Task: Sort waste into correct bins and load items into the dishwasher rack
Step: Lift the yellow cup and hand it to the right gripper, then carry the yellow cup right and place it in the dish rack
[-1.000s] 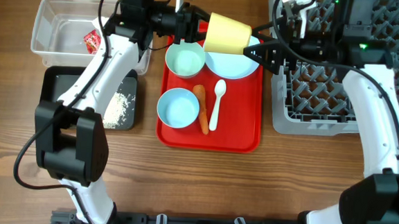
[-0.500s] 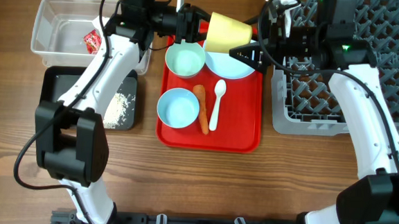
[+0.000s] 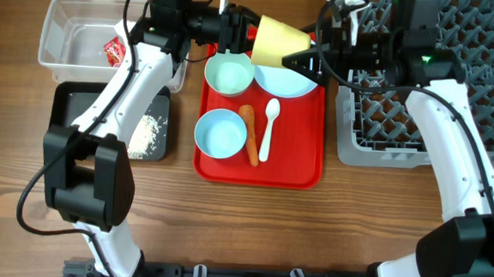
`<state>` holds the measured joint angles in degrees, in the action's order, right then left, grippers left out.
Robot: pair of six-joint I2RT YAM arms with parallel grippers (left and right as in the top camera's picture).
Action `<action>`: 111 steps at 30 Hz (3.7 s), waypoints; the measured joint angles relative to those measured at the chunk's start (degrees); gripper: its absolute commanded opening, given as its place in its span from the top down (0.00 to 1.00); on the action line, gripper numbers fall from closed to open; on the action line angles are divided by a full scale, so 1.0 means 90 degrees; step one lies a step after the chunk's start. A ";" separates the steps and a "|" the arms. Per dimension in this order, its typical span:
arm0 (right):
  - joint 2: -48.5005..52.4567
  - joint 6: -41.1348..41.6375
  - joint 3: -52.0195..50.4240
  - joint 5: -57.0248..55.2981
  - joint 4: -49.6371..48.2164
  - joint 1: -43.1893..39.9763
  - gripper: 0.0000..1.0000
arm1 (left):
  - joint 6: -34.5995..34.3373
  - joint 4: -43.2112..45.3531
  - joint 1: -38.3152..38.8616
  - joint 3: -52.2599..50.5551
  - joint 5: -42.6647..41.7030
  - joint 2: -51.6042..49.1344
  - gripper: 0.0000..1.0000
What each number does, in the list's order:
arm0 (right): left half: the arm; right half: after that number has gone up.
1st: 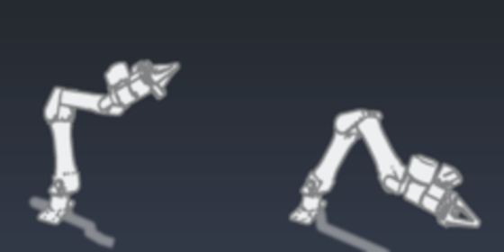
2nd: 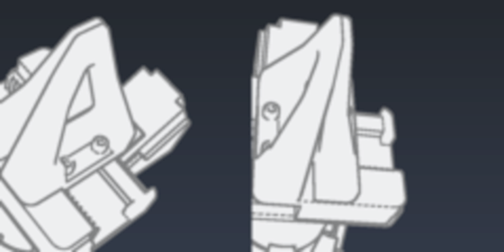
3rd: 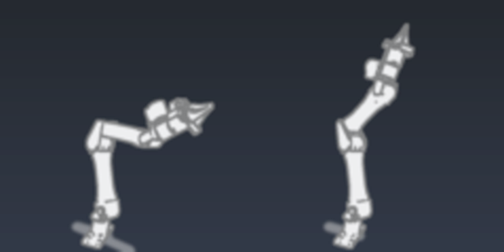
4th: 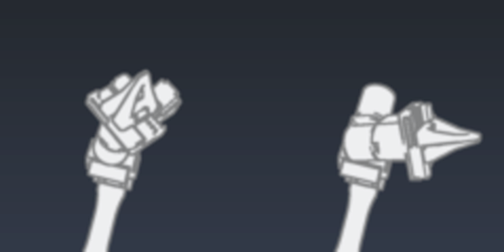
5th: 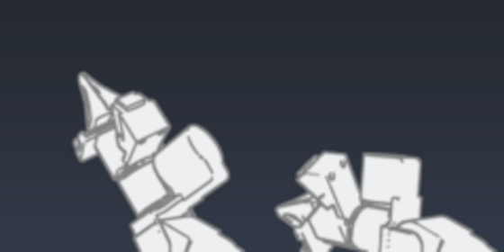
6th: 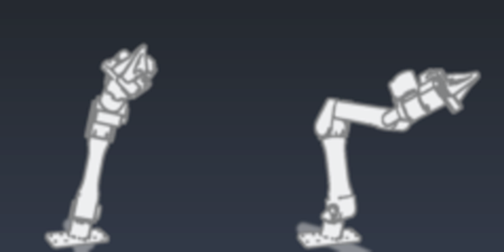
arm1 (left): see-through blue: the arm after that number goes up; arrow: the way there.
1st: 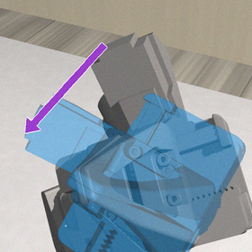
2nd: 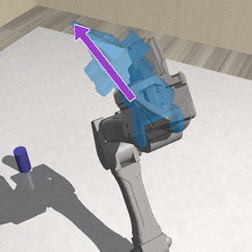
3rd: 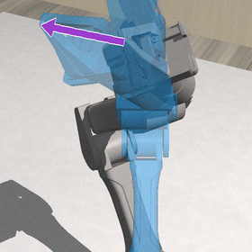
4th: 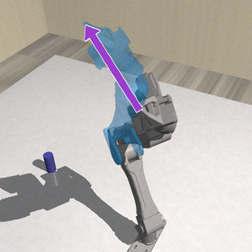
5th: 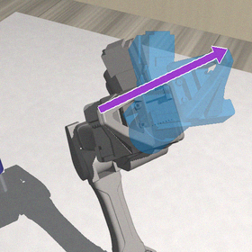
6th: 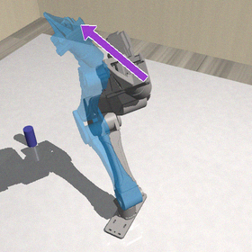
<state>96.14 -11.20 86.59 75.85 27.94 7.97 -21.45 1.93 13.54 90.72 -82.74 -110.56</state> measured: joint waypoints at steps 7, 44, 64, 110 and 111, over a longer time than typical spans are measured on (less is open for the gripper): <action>0.0000 0.0000 0.0000 0.0019 -0.0027 0.0027 0.46 | -0.0036 -0.0024 0.0000 0.0000 0.0146 0.0000 0.45; 0.0000 0.0342 0.0000 -0.2618 0.1574 -0.1462 0.48 | -0.0036 -0.0284 0.0000 0.0000 0.0250 0.0000 0.34; -0.0818 0.1756 0.0313 -0.6645 0.4816 -0.2171 0.48 | 0.0398 -0.3638 0.0000 0.0005 0.4073 0.0000 0.27; 0.0690 0.2181 0.0180 -0.7813 0.5411 -0.1472 0.00 | 0.0539 -0.4342 0.0024 0.0005 0.5736 0.0000 0.26; 0.0690 0.2193 0.0180 -0.7820 0.5406 -0.1472 0.00 | 0.0539 -0.4342 0.0024 0.0005 0.5736 0.0000 0.26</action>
<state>102.35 8.54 88.20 5.48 76.60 -5.28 -16.60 -37.15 13.76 90.76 -31.11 -110.56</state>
